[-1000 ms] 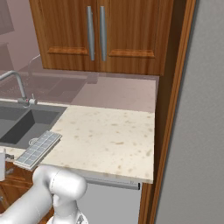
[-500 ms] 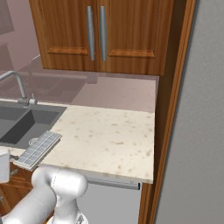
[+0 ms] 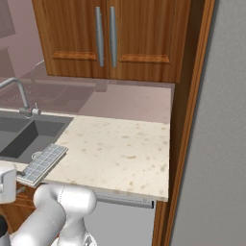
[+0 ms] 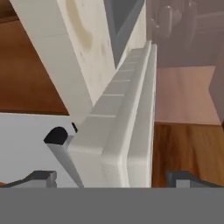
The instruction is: The ice cube tray has been filled with water. Take the tray and place it in the freezer to make ice. Close the freezer door after placing the tray.
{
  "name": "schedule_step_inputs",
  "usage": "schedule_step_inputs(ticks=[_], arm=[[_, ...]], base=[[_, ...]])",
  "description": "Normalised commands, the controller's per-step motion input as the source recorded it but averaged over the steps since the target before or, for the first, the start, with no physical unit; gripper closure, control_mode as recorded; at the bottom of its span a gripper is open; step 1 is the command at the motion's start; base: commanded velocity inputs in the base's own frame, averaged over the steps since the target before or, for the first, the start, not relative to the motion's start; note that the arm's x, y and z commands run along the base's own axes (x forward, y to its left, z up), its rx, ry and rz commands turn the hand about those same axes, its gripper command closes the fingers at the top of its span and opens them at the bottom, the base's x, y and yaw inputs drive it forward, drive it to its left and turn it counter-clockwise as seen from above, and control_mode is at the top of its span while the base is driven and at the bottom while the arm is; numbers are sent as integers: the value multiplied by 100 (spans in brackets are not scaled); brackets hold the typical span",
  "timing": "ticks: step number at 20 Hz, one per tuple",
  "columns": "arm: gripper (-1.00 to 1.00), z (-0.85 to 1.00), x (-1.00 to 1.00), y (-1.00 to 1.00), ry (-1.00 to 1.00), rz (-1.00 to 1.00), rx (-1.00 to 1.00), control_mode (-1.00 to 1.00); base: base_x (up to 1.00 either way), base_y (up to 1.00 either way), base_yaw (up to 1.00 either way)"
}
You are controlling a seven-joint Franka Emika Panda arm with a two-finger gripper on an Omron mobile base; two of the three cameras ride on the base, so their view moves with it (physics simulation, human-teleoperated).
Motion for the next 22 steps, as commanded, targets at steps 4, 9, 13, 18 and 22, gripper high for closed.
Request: schedule_step_inputs(ticks=[4,9,13,18,22], arm=[[-100,-13,16,-4,0,8,0,-100],[-100,-13,22,-1,0,7,0,-100],[-100,-13,19,0,0,8,0,-100],[-100,-4,9,0,0,7,0,-100],[-100,0,0,-5,0,6,0,-100]], base=[[0,0,0],[0,0,0],[0,0,0],[0,0,0],[0,0,0]])
